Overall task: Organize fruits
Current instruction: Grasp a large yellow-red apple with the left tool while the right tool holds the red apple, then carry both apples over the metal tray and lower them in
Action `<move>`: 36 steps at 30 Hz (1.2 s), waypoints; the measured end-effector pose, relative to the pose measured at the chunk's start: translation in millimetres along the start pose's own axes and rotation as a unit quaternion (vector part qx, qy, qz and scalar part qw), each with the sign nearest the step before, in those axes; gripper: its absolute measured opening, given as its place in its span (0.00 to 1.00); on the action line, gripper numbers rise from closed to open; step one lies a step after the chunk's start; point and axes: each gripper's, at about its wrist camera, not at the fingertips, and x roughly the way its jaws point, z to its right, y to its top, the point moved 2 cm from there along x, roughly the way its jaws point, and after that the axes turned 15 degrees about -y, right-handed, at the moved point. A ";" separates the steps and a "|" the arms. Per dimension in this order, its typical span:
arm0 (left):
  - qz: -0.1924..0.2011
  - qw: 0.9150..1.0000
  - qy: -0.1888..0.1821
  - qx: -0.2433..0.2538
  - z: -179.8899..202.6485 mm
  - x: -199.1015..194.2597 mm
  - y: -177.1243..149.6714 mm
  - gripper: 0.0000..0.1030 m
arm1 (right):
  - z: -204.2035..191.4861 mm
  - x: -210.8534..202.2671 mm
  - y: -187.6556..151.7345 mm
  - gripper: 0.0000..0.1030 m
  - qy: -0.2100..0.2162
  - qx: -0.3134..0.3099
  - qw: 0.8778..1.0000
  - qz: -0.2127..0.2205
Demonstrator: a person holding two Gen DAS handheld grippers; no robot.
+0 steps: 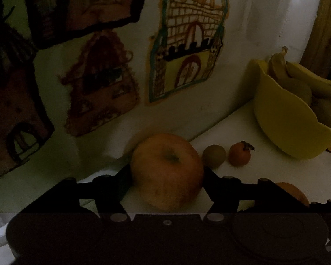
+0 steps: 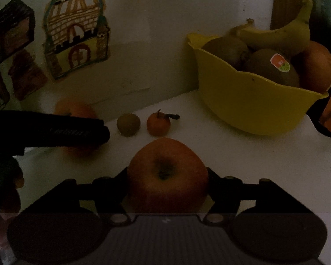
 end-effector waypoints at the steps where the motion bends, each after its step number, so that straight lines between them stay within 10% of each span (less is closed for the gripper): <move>1: 0.000 1.000 -0.001 0.003 -1.6 -3.5 -2.4 0.66 | -3.0 -2.2 -0.9 0.70 0.001 -0.001 1.000 -0.002; 25: -0.036 0.989 -0.118 0.075 26.9 -59.6 -61.2 0.66 | 26.7 -147.0 -68.5 0.70 -0.073 0.129 0.987 0.068; 36: -0.019 0.964 -0.224 0.143 102.6 -101.2 -75.4 0.66 | 70.0 -223.0 -124.1 0.71 -0.187 0.214 0.957 0.063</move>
